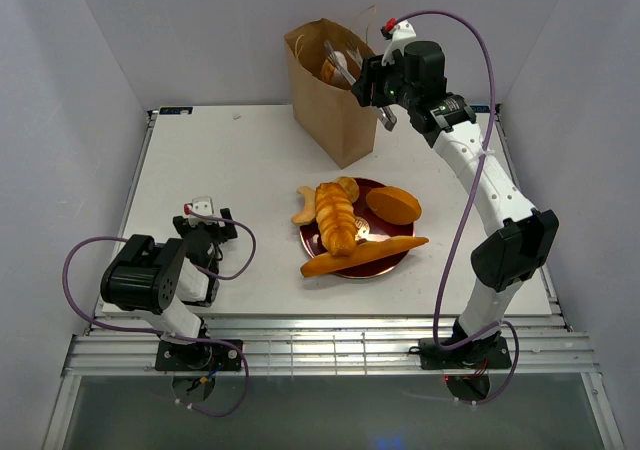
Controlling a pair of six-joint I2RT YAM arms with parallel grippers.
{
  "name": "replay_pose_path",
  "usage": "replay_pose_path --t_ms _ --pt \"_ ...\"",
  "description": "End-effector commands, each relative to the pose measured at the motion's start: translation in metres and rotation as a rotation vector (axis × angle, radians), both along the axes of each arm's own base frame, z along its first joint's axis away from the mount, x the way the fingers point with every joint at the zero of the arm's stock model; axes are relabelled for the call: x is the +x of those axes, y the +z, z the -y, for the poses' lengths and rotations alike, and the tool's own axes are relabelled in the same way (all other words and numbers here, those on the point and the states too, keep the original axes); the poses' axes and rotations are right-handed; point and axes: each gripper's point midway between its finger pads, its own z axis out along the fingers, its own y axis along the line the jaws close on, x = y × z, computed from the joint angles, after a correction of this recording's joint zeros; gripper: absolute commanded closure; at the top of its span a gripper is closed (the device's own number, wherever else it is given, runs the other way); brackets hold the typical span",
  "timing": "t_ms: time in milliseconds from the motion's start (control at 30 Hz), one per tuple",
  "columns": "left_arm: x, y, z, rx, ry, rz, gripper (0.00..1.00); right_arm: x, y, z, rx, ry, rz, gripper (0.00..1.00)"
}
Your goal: Place the fake bread into the paper bag
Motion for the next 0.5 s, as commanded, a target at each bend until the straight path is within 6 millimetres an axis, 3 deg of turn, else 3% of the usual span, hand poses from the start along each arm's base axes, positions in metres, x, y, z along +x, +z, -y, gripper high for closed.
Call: replay_pose_path --t_ms 0,233,467 --pt "0.009 0.032 0.002 -0.030 -0.007 0.127 0.02 0.003 0.037 -0.005 0.047 0.016 0.102 0.43" --pt "0.009 0.032 0.003 -0.030 -0.009 0.128 0.02 0.000 0.045 -0.006 0.057 0.028 0.110 0.43" --pt "0.009 0.032 0.002 -0.030 -0.007 0.127 0.02 -0.025 0.078 -0.004 0.093 0.074 0.136 0.46"
